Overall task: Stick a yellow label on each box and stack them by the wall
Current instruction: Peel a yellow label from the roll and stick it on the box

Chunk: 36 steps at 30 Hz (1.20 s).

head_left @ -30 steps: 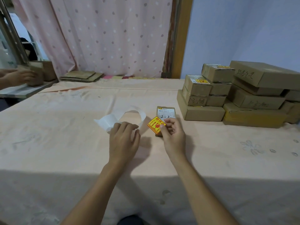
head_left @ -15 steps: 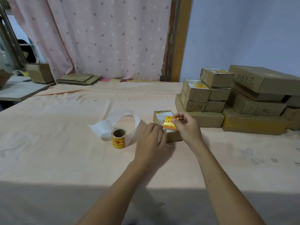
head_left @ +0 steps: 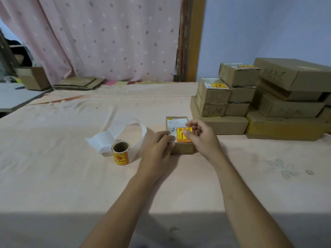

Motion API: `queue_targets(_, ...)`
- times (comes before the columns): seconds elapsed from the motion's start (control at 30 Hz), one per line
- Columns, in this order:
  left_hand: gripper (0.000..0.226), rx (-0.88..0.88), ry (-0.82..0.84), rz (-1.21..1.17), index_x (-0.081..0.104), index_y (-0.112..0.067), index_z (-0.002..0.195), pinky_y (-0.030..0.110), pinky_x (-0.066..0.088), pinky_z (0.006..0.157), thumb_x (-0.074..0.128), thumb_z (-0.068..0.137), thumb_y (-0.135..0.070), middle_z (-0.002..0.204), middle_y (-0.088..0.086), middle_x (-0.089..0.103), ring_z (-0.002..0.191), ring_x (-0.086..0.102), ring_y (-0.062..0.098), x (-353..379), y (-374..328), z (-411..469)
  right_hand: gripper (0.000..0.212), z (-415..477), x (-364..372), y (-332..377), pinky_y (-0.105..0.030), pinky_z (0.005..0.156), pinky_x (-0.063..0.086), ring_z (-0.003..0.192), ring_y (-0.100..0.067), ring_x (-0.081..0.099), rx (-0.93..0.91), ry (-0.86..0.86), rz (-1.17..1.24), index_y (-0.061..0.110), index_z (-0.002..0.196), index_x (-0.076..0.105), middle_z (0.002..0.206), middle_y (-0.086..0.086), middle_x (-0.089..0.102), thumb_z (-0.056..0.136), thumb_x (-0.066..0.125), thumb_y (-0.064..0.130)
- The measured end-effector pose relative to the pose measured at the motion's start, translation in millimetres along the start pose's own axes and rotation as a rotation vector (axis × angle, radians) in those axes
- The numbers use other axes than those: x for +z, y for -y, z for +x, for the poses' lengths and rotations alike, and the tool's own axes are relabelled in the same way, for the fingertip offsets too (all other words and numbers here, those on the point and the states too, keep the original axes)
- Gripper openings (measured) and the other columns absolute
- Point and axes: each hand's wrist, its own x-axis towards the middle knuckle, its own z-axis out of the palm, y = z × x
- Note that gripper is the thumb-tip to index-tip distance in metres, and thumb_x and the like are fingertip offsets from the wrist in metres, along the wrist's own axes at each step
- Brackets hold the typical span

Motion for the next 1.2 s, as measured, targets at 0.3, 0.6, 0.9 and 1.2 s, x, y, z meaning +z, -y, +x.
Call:
queue_targets(0.3,0.019,0.008,-0.003,-0.006,0.067,-0.006,0.115,-0.001,0.024,0.095,0.061,0.097,-0.008,0.125,0.006,0.061,0.114,0.048,0.01,-1,-4,-1,0.008,-3,5,-1,-0.023,0.072,0.04,0.082,-0.002,0.047,-0.149,-0.032,-0.381,0.022,0.097,0.069,0.089,0.017,0.055,0.09,0.072,0.019)
queue_targets(0.6,0.02,-0.023,-0.008,-0.037,0.068,-0.006,0.115,0.009,0.032,0.093,0.062,0.096,-0.01,0.124,0.006,0.062,0.113,0.048,0.01,-1,-5,-2,0.022,-1,1,-12,-0.029,0.098,0.041,0.117,-0.012,0.049,-0.201,-0.01,-0.493,0.02,0.1,0.077,0.123,0.01,0.063,0.099,0.062,0.035)
queue_targets(0.9,0.031,-0.282,0.013,-0.139,0.058,-0.017,0.123,0.036,0.048,0.09,0.055,0.099,-0.037,0.115,-0.005,0.061,0.108,0.057,0.015,-1,-7,-2,0.025,-15,-5,-4,-0.032,0.072,0.045,0.087,-0.015,0.062,0.063,-0.168,-0.455,0.024,0.091,0.065,0.086,0.012,0.068,0.097,0.059,0.048)
queue_targets(1.2,0.033,-0.371,0.042,-0.223,0.064,-0.021,0.124,0.03,0.054,0.084,0.061,0.095,-0.036,0.11,-0.008,0.071,0.095,0.065,0.004,-2,-8,1,0.029,-29,-7,-2,-0.026,0.084,0.051,0.095,-0.001,0.065,0.141,-0.026,-0.252,0.028,0.111,0.071,0.1,0.011,0.072,0.088,0.073,0.047)
